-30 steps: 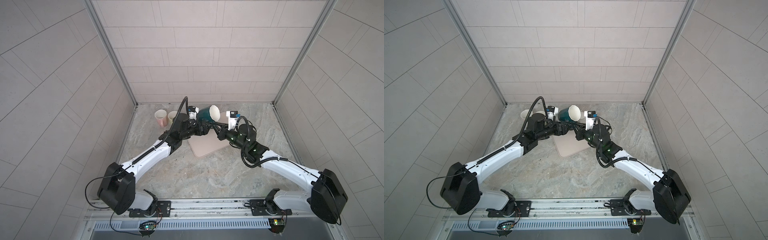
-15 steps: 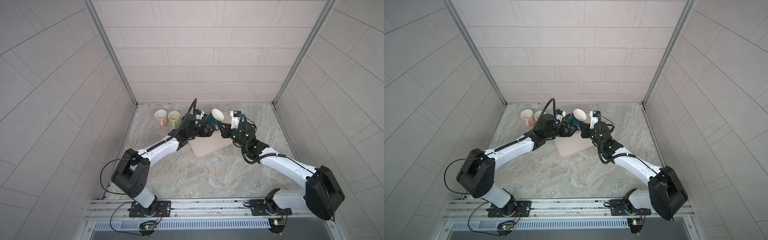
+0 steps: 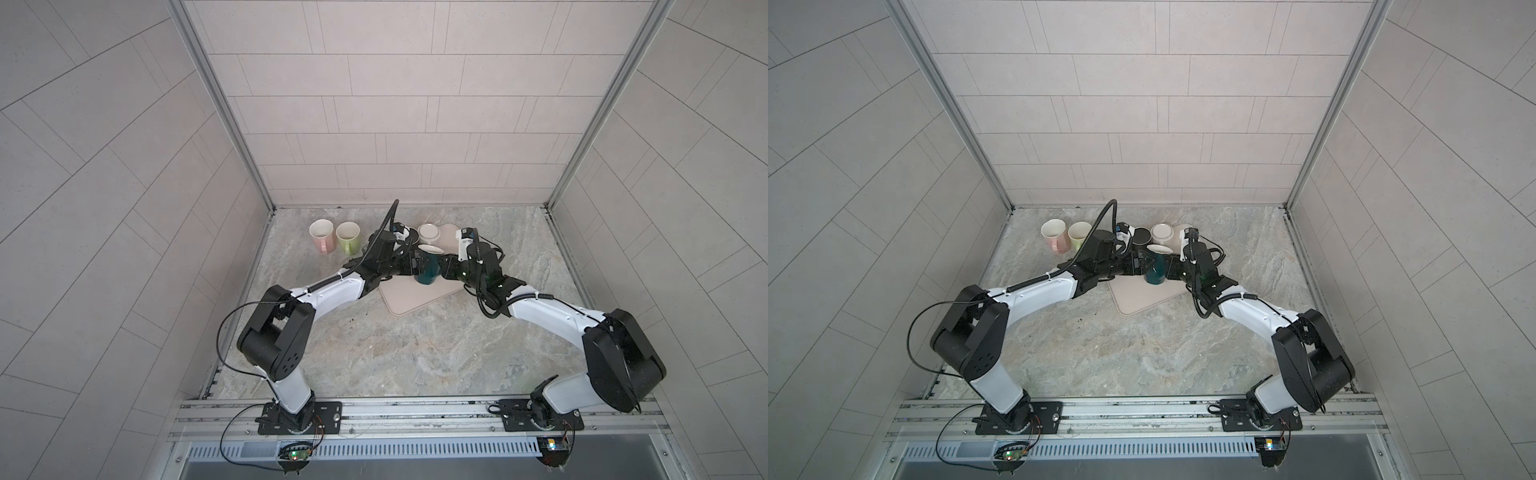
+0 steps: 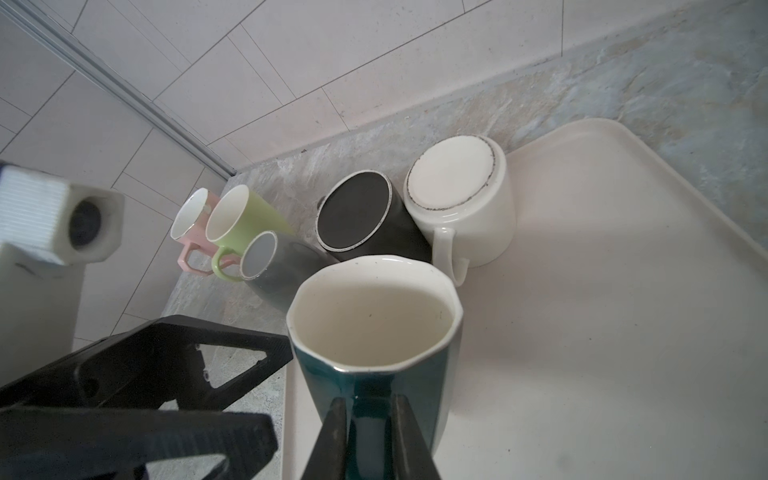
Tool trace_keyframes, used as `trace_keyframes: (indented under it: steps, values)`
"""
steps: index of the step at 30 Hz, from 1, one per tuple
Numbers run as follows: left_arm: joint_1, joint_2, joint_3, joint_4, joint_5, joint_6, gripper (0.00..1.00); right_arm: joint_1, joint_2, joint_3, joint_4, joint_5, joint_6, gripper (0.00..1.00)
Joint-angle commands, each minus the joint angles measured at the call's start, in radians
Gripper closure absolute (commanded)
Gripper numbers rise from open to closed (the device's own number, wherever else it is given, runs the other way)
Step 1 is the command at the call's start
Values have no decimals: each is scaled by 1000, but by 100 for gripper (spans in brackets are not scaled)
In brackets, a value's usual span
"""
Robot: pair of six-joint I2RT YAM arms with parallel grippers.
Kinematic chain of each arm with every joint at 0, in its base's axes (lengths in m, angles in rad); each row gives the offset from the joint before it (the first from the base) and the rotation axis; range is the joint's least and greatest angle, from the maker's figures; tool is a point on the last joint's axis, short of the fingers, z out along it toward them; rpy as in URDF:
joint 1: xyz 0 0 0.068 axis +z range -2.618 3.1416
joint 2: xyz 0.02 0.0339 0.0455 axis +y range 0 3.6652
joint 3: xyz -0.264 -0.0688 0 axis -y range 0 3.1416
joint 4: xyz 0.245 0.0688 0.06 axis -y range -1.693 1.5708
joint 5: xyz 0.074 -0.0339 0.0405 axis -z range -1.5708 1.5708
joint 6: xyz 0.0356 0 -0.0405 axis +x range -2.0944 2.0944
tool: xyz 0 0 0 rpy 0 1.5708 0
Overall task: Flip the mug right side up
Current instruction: 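Lower the upright dark green mug with the right gripper while the left gripper releases it, then carry the dark green mug by its handle with the right gripper off the tray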
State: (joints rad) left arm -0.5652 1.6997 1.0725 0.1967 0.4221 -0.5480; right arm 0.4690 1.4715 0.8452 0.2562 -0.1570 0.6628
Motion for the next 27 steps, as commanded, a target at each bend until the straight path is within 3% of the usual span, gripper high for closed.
trace_keyframes:
  steps: [1,11,24,27]
  values:
    - [0,3,23,40,6,-3,17,-11,-20,55,62,-2,-12,100]
    - [4,-38,-3,39,-11,0,17,-30,-33,89,-23,38,-82,100]
    - [5,-97,-31,36,-28,5,17,-237,-104,148,-98,110,-164,100]
    - [4,-112,-40,30,-30,12,16,-277,-107,154,-83,150,-233,100]
